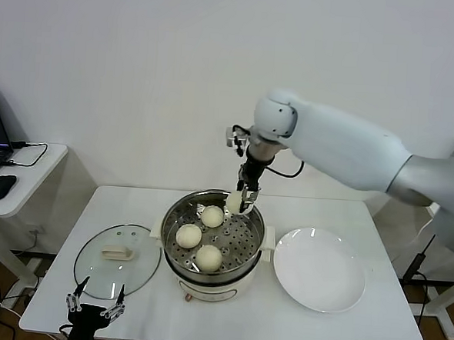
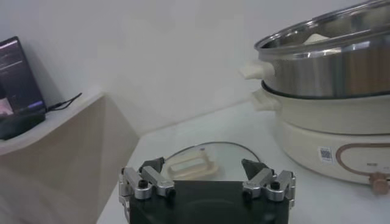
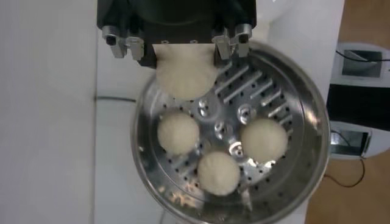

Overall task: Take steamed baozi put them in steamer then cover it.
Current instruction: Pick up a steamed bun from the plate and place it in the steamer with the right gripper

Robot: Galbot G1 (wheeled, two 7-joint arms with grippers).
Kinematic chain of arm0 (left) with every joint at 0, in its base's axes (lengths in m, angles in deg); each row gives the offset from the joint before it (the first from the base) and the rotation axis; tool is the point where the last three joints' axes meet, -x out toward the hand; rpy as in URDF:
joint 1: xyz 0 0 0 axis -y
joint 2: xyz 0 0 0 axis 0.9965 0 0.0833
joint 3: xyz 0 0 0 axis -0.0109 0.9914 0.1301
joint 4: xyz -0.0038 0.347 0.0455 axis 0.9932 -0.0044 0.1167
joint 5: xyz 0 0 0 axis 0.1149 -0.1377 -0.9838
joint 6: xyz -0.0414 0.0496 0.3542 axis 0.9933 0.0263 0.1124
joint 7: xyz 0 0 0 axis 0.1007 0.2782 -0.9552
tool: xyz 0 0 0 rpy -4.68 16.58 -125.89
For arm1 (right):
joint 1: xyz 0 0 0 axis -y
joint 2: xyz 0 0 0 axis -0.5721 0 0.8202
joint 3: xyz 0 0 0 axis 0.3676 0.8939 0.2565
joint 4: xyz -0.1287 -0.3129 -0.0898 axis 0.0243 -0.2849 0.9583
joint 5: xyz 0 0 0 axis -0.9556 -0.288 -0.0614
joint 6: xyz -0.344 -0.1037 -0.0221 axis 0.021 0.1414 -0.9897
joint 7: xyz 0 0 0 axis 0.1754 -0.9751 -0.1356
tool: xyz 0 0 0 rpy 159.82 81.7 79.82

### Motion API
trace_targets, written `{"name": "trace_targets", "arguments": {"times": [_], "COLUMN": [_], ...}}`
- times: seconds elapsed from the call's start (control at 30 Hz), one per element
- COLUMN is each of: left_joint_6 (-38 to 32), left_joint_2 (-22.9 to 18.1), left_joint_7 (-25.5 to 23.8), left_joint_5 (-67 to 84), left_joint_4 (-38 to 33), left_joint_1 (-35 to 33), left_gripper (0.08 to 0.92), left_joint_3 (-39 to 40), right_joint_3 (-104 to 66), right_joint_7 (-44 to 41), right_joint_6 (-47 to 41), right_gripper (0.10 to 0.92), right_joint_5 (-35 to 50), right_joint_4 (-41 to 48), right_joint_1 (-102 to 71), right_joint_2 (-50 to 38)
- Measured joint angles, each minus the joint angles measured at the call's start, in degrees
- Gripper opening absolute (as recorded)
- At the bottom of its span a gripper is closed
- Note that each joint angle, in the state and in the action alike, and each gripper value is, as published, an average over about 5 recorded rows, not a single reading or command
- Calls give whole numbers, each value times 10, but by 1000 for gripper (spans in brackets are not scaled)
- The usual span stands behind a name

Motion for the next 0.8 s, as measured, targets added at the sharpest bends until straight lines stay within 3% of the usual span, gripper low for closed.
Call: {"name": "trace_targets", "arguments": {"times": [0.7,0.8], "left_joint_6": [0,1], "left_joint_2": [-2,-2], "left_joint_7": [2,2], "left_joint_5": [0,0], "left_joint_4": [2,3], "left_joint_1": [-2,1], "left_gripper": [823,823], "left_joint_3": [0,2], "right_joint_3": [16,17], "right_joint_7": [16,19], "right_joint_6": [-1,-3], "right_gripper": [588,633], "right_joint_5": [-51,-54], "right_joint_4": [-3,-7], "right_joint_1": [-68,-71], "right_joint_2": [18,16]}}
